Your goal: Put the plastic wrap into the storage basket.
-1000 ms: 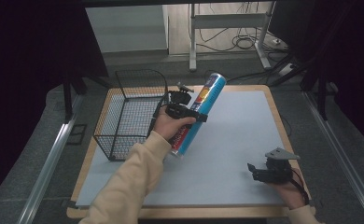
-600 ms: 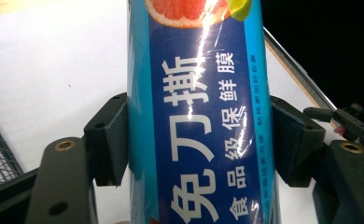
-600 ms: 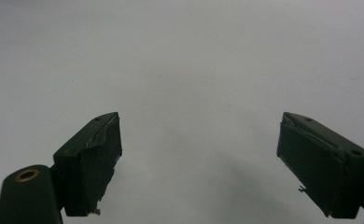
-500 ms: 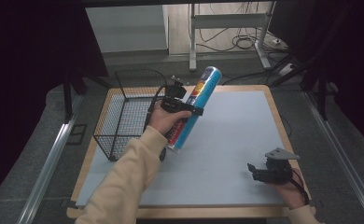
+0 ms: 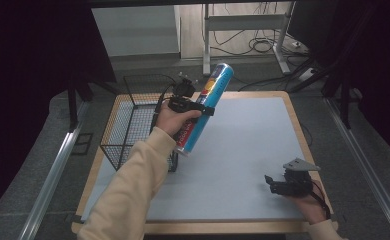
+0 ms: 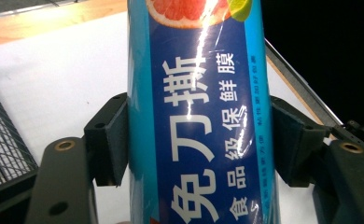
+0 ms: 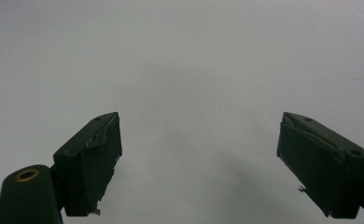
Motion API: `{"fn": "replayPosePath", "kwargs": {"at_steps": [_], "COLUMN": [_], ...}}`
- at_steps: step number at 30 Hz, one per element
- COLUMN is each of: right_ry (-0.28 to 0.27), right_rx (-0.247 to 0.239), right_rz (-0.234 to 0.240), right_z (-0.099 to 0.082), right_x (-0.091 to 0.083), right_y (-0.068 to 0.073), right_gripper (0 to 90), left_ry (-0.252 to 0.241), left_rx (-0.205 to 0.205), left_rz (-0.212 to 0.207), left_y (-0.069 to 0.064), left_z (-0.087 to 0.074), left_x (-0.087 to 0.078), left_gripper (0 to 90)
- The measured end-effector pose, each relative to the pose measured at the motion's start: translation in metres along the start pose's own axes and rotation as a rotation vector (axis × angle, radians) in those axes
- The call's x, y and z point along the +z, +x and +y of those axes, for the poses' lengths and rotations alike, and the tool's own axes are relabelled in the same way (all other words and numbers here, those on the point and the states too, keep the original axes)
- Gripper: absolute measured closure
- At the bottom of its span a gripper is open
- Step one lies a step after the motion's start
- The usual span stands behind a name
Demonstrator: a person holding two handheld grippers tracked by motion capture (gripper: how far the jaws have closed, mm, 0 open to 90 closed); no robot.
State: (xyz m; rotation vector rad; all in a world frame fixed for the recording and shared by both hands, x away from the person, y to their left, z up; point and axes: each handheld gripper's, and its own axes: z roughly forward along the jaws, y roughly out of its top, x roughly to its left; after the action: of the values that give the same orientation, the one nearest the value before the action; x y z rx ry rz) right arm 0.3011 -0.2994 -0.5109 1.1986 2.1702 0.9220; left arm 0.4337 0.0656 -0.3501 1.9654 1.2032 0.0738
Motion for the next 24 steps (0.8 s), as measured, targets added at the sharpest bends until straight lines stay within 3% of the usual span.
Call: {"fn": "replayPosePath", "kwargs": {"at_steps": [9, 24], "right_ry": [0.001, 0.008], "right_rx": [0.004, 0.002], "right_rz": [-0.001, -0.002], "right_z": [-0.001, -0.001], "right_x": [0.000, 0.001], "right_y": [-0.001, -0.001], "right_gripper": [13.9, 13.9], "left_ry": [-0.016, -0.025], "left_rx": [-0.005, -0.020], "left_rz": [-0.004, 0.035], "left_y": [0.011, 0.034], "left_z": [0.008, 0.013], "left_x": [-0.005, -0.018], "left_gripper": [31.8, 31.8]}}
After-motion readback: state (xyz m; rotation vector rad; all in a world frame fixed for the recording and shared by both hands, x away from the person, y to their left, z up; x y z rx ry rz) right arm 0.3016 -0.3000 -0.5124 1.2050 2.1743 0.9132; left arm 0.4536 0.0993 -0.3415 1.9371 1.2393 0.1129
